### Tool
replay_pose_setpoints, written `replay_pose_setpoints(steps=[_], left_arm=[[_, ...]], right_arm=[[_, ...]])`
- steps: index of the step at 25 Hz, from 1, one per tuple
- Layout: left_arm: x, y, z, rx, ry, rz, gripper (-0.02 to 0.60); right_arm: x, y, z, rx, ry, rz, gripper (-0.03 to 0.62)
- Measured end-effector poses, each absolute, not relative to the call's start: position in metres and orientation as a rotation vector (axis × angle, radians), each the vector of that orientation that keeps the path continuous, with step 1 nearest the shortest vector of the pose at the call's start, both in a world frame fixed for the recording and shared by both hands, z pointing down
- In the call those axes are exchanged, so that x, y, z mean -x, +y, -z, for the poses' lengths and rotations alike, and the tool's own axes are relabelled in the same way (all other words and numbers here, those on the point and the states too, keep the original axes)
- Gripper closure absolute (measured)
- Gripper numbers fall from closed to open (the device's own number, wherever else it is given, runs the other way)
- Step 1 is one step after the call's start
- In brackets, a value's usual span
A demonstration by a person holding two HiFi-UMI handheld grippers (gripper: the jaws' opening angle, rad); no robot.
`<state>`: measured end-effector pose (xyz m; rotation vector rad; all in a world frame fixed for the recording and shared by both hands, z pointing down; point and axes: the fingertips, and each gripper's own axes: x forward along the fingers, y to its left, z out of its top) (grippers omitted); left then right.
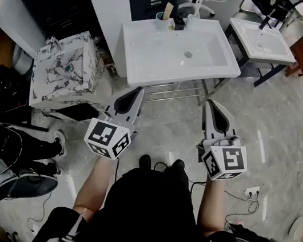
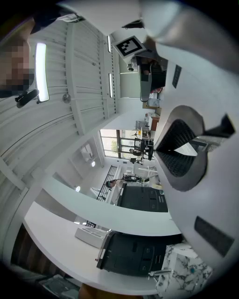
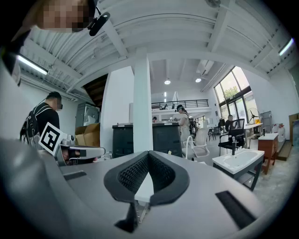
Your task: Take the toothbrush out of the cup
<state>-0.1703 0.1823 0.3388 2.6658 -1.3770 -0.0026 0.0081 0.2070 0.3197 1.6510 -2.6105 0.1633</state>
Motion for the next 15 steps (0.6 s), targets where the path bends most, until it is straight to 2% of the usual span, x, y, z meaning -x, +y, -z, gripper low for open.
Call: replay_pose_setpoints(steps=[15], left_arm=[[0.188, 0.186, -0.345, -2.696, -1.332, -0.018, 0.566]], right_arm=[[0.008, 0.217, -0.334, -1.734, -2.563, -0.226, 0.562]])
